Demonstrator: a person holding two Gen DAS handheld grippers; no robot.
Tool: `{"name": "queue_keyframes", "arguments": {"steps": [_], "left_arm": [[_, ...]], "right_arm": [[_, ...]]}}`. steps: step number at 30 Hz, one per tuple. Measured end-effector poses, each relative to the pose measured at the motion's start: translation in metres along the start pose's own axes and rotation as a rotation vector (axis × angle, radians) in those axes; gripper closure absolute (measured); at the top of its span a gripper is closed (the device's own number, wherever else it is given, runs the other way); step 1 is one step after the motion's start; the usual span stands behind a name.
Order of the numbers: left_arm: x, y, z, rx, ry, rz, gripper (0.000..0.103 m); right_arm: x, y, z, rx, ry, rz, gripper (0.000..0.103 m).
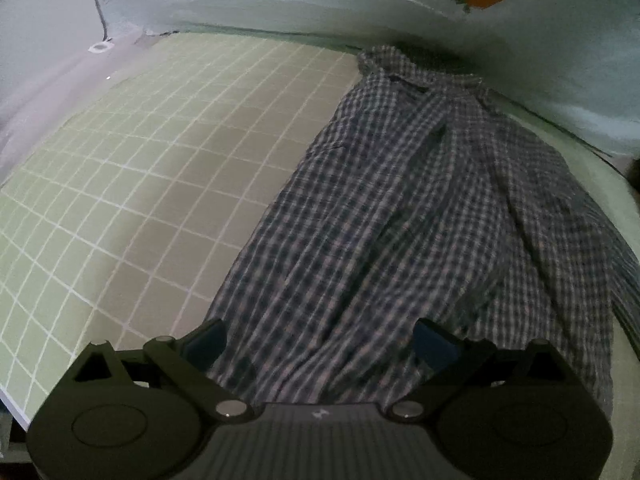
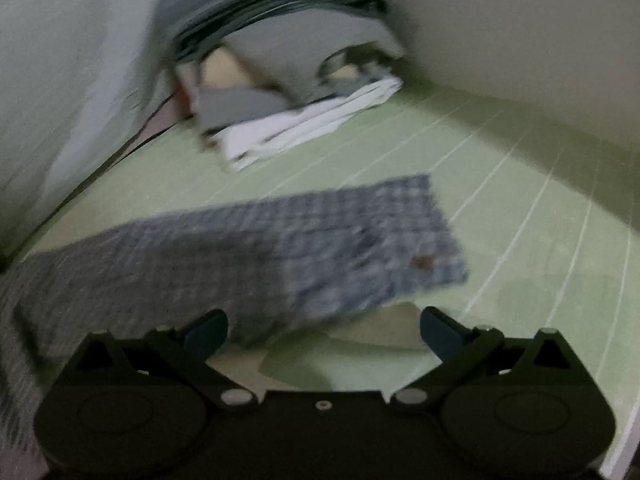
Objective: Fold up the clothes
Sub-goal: 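Grasp the outstretched sleeve cuff with the right tool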
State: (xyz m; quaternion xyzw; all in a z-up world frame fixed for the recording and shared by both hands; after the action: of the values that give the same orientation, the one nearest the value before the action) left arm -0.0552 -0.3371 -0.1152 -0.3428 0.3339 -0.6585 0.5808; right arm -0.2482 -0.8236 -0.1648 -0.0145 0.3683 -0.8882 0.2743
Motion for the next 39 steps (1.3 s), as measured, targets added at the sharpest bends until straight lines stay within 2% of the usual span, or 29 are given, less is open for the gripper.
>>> {"name": "queue_keyframes", "arguments": {"steps": [3,8,11,13,14,15,16,18,19,22,28,33,37,39], "left_arm": [[0.005,0.007,0.003,-0.017,0.001,0.007,0.004],[0.014,0.019,0.006,-0.037,0.025,0.004,0.004],[0.017,0.021,0.007,-0.042,0.033,0.005,0.004],[0.018,0.023,0.008,-0.046,0.035,0.006,0.004],[0.017,0.023,0.008,-0.045,0.034,0.004,0.004],[0.017,0.023,0.008,-0.044,0.032,0.003,0.004],[0.017,0.023,0.009,-0.043,0.031,0.002,0.004],[0.016,0.022,0.009,-0.039,0.027,-0.006,0.004],[0.016,0.022,0.010,-0.037,0.026,-0.012,0.004],[0.010,0.016,0.010,-0.021,0.029,-0.026,0.004],[-0.013,0.005,0.010,-0.003,0.006,-0.045,0.004],[-0.029,-0.001,0.009,-0.010,0.004,-0.079,0.004],[-0.037,-0.009,0.007,0.001,0.036,-0.096,0.004],[-0.041,-0.011,0.006,0.000,0.045,-0.098,0.004]], "right_arm": [[0.005,0.015,0.013,-0.002,-0.002,-0.044,0.000],[-0.001,0.028,0.015,-0.016,-0.124,-0.098,0.000],[0.000,0.027,0.014,-0.009,-0.138,-0.088,0.000],[-0.001,0.025,0.015,0.001,-0.165,-0.059,0.006],[-0.002,0.024,0.015,0.007,-0.180,-0.044,0.018],[-0.004,0.022,0.016,0.012,-0.198,-0.024,0.036],[-0.007,0.019,0.017,0.017,-0.219,-0.001,0.045],[-0.016,0.017,0.017,0.006,-0.267,0.044,0.091],[-0.021,0.016,0.017,-0.002,-0.291,0.065,0.095],[-0.036,0.009,0.012,-0.004,-0.372,0.066,0.098],[-0.061,-0.038,0.004,0.070,-0.416,0.111,0.099],[-0.103,-0.093,-0.012,0.107,-0.463,0.257,0.099],[-0.148,-0.130,-0.049,0.052,-0.493,0.439,0.099],[-0.168,-0.143,-0.076,-0.012,-0.512,0.527,0.097]]}}
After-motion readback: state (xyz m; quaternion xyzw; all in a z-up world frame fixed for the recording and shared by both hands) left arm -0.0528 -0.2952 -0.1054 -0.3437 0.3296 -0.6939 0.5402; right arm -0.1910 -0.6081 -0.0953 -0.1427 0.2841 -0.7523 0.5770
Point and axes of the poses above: each gripper's, at about its wrist camera, not at the fingertips, and y roughly the way its jaws point, x to its right, z to its top, the point moved 5 cm from there along y, roughly the way its jaws point, and after that the axes turned 4 degrees about x, right-handed, at the moved point
